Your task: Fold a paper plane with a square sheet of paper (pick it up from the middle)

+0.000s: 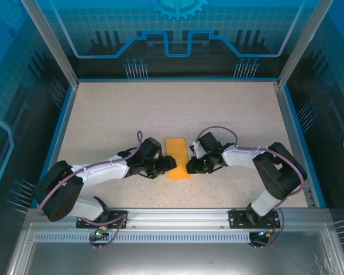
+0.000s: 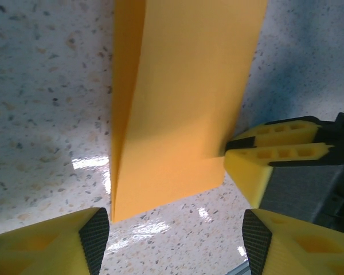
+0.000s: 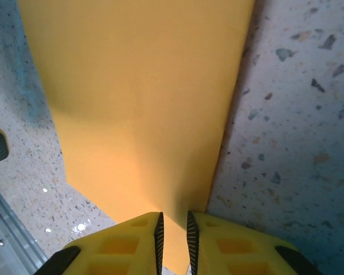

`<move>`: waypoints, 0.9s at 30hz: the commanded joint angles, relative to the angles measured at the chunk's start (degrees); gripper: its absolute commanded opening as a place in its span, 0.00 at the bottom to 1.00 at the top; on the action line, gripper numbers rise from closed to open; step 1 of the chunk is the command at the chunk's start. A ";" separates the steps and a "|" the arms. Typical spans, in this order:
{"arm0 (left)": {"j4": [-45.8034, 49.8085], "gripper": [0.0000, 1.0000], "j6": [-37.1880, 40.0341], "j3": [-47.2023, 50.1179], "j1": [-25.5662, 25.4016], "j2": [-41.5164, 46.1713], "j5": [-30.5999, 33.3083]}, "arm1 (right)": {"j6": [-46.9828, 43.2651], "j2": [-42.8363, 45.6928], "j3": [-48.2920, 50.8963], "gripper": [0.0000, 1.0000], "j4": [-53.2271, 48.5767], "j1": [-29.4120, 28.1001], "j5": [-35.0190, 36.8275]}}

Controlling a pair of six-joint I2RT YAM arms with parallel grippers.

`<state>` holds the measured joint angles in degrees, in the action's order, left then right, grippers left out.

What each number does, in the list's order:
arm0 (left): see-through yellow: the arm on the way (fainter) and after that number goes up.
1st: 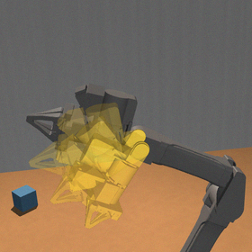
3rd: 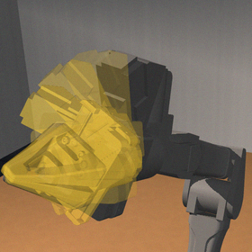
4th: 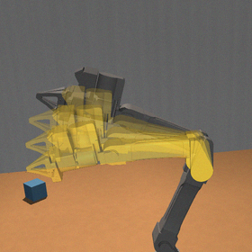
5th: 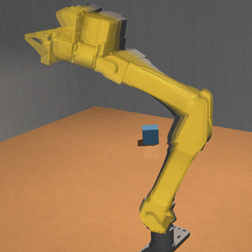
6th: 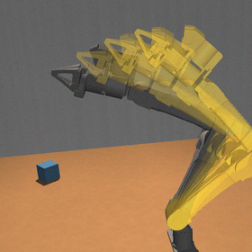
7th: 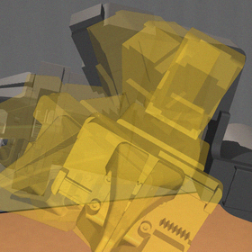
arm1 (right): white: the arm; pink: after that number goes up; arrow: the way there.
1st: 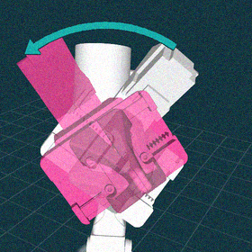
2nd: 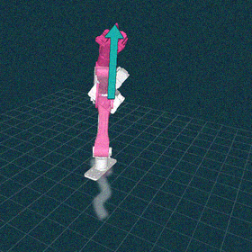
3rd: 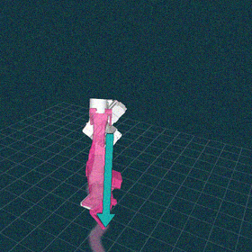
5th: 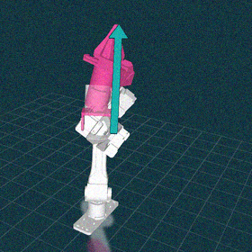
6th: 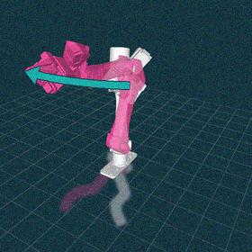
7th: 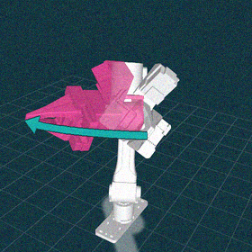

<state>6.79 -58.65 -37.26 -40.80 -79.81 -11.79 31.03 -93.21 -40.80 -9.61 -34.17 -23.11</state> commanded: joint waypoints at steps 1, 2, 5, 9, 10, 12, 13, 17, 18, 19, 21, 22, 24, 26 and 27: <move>-2.57 0.67 -1.56 1.38 -0.69 -0.54 -1.08 | -0.50 -0.91 1.02 0.20 -2.28 -1.07 2.69; -3.04 0.67 -1.63 1.78 -0.70 -0.48 -1.13 | -0.34 -0.91 1.24 0.20 -2.02 -1.07 2.52; -4.53 0.67 -1.82 2.35 -0.89 -0.68 -1.31 | -0.26 -0.83 0.98 0.20 -2.13 -1.25 2.59; -3.98 0.67 -0.69 2.10 -0.94 -1.09 -0.76 | -0.26 -0.26 1.38 0.19 -2.00 -1.16 2.91; -4.03 0.67 -0.23 2.10 -0.87 -1.05 -0.53 | -0.22 -0.10 1.62 0.19 -1.91 -1.16 2.90; -4.64 0.66 0.49 1.80 -0.88 -1.37 -0.07 | -0.17 -0.19 1.97 0.19 -1.54 -1.18 2.80; -5.17 0.66 1.00 1.56 -0.88 -1.80 -0.14 | -0.09 -0.27 2.18 0.19 -1.32 -1.09 2.60; -5.13 0.66 4.05 0.20 -0.83 -3.80 1.86 | 0.37 -0.32 3.23 0.19 -0.07 -0.79 2.20; -5.35 0.65 5.06 -0.06 -0.78 -4.15 2.75 | 0.35 -0.30 3.41 0.19 0.04 -0.72 2.14; -5.36 0.65 6.27 -0.44 -0.78 -4.50 3.52 | 0.41 -0.23 3.49 0.19 0.28 -0.76 2.08; -5.42 0.65 8.16 -0.92 -0.81 -5.05 4.89 | 0.47 -0.22 3.50 0.19 0.37 -0.63 1.94; -6.37 0.64 8.77 -0.84 -0.78 -5.37 5.26 | 0.44 -0.22 3.48 0.19 0.46 -0.63 1.90; -8.45 0.63 9.25 -0.53 -0.73 -5.86 5.16 | 0.40 -0.30 3.53 0.19 0.57 -0.46 1.82; -9.95 0.63 9.33 -0.71 -0.75 -6.70 4.40 | 0.35 -0.39 3.62 0.19 0.64 -0.37 1.74; -10.41 0.62 9.24 -0.97 -0.69 -7.13 4.01 | 0.41 -0.26 3.62 0.19 0.68 -0.28 1.70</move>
<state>-0.40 -51.88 -36.18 -41.21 -85.67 -8.36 31.14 -92.55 -39.03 -6.98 -34.17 -22.70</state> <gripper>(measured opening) 0.627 0.188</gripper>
